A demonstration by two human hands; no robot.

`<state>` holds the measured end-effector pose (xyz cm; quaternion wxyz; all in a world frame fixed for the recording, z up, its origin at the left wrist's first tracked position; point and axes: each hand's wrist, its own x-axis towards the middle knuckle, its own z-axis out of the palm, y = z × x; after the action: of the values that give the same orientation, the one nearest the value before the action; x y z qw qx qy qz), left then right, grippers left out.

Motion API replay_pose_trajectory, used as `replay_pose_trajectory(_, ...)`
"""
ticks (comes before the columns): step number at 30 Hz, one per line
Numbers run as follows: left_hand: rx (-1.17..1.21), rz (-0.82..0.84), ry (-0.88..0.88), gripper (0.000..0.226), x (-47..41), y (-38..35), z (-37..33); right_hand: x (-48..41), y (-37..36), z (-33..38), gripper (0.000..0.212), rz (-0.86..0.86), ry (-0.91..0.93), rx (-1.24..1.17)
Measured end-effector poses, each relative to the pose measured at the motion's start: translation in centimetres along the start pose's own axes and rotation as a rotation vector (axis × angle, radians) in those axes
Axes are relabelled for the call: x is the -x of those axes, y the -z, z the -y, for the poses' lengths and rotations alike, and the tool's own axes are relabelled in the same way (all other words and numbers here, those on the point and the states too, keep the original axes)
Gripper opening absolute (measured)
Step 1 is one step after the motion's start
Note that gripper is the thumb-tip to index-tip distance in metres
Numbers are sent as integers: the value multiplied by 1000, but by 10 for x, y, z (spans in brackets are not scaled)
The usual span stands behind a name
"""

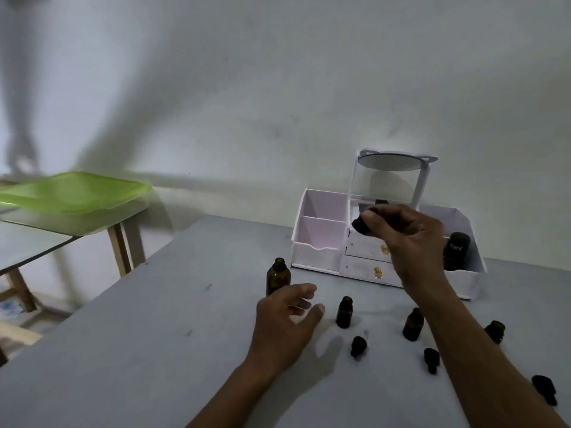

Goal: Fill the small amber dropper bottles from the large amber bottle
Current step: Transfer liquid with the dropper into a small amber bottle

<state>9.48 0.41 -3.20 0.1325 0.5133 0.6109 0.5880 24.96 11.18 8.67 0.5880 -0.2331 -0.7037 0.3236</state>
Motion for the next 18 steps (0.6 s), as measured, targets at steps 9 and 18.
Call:
replay_pose_trajectory(9,-48,-332,52,34,-21,58,29,-11,-56,13,15,59,15,-122)
replay_pose_trajectory(18,11,-204,49,57,-35,43,37,-14,-73,-2,7,104,-42,-86)
